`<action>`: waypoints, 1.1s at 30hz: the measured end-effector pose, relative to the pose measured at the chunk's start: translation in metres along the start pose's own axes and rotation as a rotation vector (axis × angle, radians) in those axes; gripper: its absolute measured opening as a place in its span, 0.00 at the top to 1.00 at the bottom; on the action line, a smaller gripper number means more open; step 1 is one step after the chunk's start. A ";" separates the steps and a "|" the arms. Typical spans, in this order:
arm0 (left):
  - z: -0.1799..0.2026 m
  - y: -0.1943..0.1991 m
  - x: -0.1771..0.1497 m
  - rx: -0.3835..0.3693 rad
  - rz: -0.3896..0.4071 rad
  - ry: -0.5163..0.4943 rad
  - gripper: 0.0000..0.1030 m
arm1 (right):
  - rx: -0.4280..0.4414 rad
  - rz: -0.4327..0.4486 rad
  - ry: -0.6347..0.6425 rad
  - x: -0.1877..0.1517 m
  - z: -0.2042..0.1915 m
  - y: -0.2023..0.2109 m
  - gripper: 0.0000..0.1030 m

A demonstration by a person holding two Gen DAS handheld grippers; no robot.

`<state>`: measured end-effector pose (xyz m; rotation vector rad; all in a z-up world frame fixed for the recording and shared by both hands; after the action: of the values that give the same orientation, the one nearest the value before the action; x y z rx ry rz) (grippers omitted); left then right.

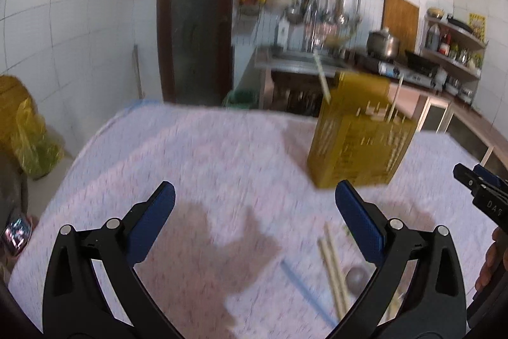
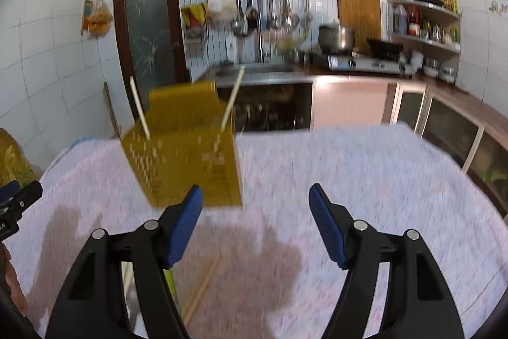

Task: Organize utensils
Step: 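Grasp the light blue spoon with the left tool while the right tool grasps a chopstick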

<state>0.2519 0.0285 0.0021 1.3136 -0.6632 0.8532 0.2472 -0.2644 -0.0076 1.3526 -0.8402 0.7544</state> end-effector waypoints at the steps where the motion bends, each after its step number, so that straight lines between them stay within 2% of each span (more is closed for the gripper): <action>1: -0.003 -0.004 -0.008 0.011 -0.019 -0.003 0.05 | -0.003 -0.017 0.000 -0.009 -0.002 -0.003 0.33; 10: -0.015 -0.035 -0.048 0.042 -0.140 0.033 0.05 | -0.008 -0.092 0.012 -0.041 -0.014 -0.021 0.33; 22: -0.013 -0.068 -0.079 0.077 -0.269 0.048 0.05 | 0.005 -0.189 0.025 -0.062 -0.021 -0.041 0.33; 33: -0.011 -0.079 -0.091 0.099 -0.326 0.027 0.05 | 0.044 -0.293 0.006 -0.066 -0.032 -0.061 0.33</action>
<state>0.2680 0.0216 -0.1179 1.4485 -0.3744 0.6417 0.2683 -0.2362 -0.0968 1.4725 -0.6056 0.5501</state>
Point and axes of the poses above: each gripper's, at about its wrist camera, not at the fingertips, and y roughly against the way its jaws point, z to its right, x to its top, the point moved 6 cm from there along -y, roughly the way its jaws point, and after that the axes turned 8 degrees about y, right-handed, at the moved point
